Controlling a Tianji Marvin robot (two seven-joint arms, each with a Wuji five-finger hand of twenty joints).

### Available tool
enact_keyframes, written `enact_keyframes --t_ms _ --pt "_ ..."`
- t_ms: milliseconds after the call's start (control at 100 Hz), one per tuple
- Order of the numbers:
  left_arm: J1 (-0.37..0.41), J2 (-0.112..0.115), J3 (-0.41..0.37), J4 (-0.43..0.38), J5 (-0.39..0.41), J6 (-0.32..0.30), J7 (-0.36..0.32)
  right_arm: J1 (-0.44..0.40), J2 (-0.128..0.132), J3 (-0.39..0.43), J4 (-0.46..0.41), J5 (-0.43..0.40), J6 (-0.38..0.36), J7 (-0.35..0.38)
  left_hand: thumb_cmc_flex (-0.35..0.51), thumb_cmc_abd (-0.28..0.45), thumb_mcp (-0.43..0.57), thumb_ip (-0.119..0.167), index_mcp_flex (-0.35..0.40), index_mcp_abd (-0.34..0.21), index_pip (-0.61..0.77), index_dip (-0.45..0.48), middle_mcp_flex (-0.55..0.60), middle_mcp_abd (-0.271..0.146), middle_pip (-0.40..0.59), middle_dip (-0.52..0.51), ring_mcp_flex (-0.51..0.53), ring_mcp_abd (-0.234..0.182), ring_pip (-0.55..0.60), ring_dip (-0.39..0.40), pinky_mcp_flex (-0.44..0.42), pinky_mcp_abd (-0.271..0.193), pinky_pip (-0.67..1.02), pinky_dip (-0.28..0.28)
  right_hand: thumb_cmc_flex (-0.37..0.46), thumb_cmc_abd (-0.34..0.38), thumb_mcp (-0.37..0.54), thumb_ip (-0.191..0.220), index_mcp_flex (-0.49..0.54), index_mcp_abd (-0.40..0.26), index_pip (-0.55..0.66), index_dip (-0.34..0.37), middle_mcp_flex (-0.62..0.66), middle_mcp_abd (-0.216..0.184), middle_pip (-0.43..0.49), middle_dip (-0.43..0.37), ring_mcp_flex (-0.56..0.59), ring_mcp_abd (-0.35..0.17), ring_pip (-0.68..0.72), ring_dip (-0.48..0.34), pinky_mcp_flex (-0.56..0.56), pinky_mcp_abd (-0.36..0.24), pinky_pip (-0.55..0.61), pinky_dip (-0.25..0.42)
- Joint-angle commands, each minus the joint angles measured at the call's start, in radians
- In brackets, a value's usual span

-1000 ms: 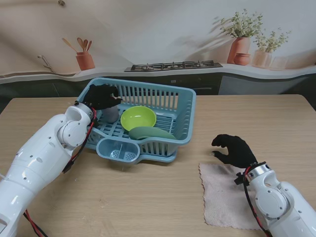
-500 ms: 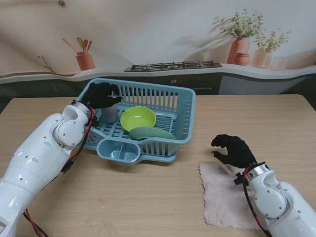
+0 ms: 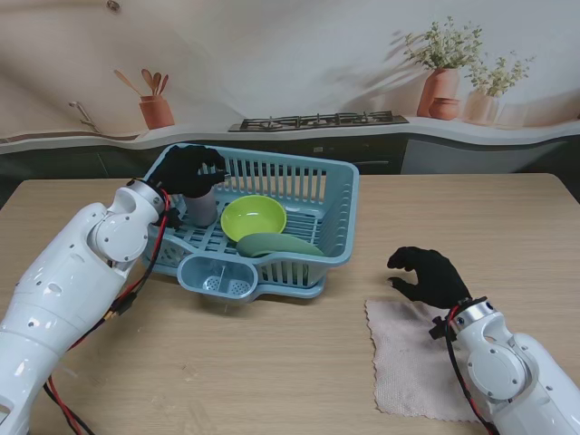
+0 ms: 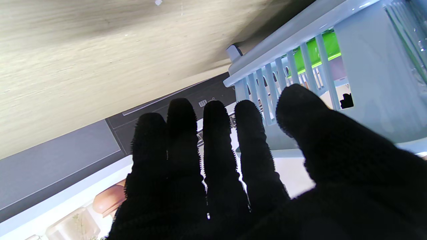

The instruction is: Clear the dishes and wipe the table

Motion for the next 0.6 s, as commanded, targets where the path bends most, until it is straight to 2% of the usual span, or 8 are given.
enact_keyframes --t_ms 0,200,280,490,590 --pt "0.002 0.000 -0.010 -0.032 -0.013 -0.010 -0.023 -0.001 0.000 0.000 -0.001 -0.004 -0.005 0.013 -0.033 0.012 0.022 -0.005 -0.053 -0.017 -0.003 -0.001 -0.024 -0.035 -0.011 -0.023 -0.022 -0.025 -0.012 -0.014 -0.024 -0.032 -0.028 -0.026 -0.020 -0.004 0.027 0.011 0.005 0.001 0.003 0.001 0.000 -0.001 -0.008 -0.010 -0.014 0.010 -0.010 -0.003 -0.013 0.004 -0.009 0.002" --pt "0.038 0.007 -0.061 -0.102 -0.032 -0.031 -0.055 -0.002 0.000 -0.001 -0.002 -0.001 -0.005 0.016 -0.031 0.015 0.017 -0.007 -0.050 -0.017 0.001 0.002 -0.019 -0.030 -0.003 -0.020 -0.014 -0.011 0.004 -0.005 -0.015 -0.014 -0.011 -0.024 -0.022 -0.005 0.027 0.011 0.006 0.002 0.002 0.002 0.000 -0.002 -0.008 -0.011 -0.014 0.010 -0.011 -0.004 -0.012 0.005 -0.008 0.002" --pt "0.056 0.011 -0.084 -0.135 -0.036 -0.038 -0.070 -0.002 0.000 -0.002 -0.002 0.000 -0.006 0.017 -0.021 0.020 -0.001 -0.005 -0.046 -0.017 0.002 0.006 -0.015 -0.019 0.014 -0.011 -0.009 0.008 0.040 0.022 -0.006 -0.001 0.030 -0.006 -0.021 -0.005 0.028 0.011 0.006 0.001 0.002 0.002 0.000 -0.001 -0.008 -0.011 -0.014 0.010 -0.011 -0.004 -0.013 0.005 -0.009 0.002" --pt "0.101 0.020 -0.141 -0.202 -0.048 -0.065 -0.102 -0.003 0.000 -0.003 -0.003 0.001 -0.005 0.020 0.009 0.029 -0.029 -0.001 -0.030 -0.023 0.013 0.017 0.004 -0.015 0.042 0.002 0.017 0.026 0.089 0.059 0.017 0.027 0.093 0.030 -0.020 -0.006 0.028 0.011 0.006 0.001 0.002 0.003 0.001 -0.001 -0.008 -0.011 -0.014 0.010 -0.011 -0.004 -0.013 0.005 -0.009 0.002" --pt "0.126 0.024 -0.170 -0.232 -0.044 -0.086 -0.108 -0.003 0.000 -0.004 -0.004 0.001 -0.005 0.021 0.036 0.030 -0.039 0.002 -0.013 -0.025 0.022 0.025 0.027 -0.008 0.071 0.016 0.050 0.035 0.135 0.088 0.050 0.054 0.135 0.060 -0.020 -0.006 0.028 0.011 0.006 0.001 0.002 0.003 0.001 0.000 -0.008 -0.011 -0.013 0.011 -0.011 -0.004 -0.013 0.005 -0.009 0.002"
